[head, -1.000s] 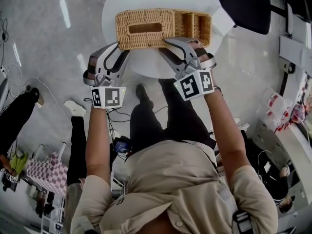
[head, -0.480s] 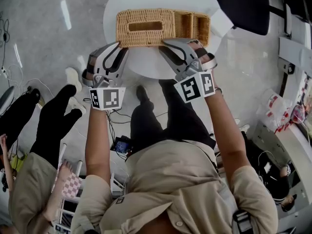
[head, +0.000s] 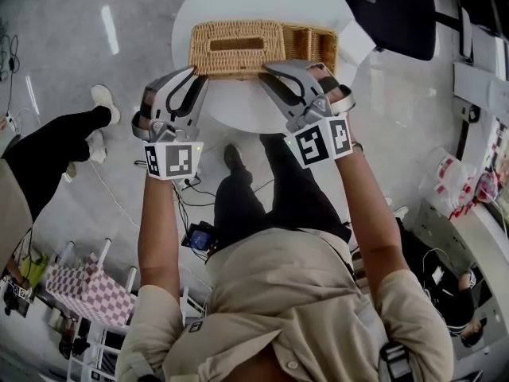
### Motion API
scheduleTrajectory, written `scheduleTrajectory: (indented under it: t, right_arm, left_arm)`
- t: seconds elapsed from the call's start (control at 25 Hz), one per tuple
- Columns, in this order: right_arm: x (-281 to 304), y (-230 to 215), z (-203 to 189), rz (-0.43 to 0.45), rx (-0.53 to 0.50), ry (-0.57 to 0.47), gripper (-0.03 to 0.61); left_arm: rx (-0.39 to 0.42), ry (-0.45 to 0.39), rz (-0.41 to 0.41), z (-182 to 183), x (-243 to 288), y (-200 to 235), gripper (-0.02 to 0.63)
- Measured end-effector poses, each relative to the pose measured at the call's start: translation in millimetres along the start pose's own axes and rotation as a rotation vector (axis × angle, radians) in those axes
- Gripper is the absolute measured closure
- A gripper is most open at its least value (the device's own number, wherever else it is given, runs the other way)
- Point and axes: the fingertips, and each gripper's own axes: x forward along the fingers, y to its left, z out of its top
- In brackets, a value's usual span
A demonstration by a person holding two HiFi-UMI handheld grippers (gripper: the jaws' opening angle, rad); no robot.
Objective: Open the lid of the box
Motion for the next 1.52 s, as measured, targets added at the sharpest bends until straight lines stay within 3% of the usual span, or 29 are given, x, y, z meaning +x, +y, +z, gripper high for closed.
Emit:
scheduleTrajectory:
  t: [1.52]
  right_arm:
    - [-11.5, -108.1, 35.1, -0.043, 0.037, -0.058, 0.526]
  left_arm:
    - [-0.034, -0.007, 0.034, 56.2, 42.1, 95.2, 0.529]
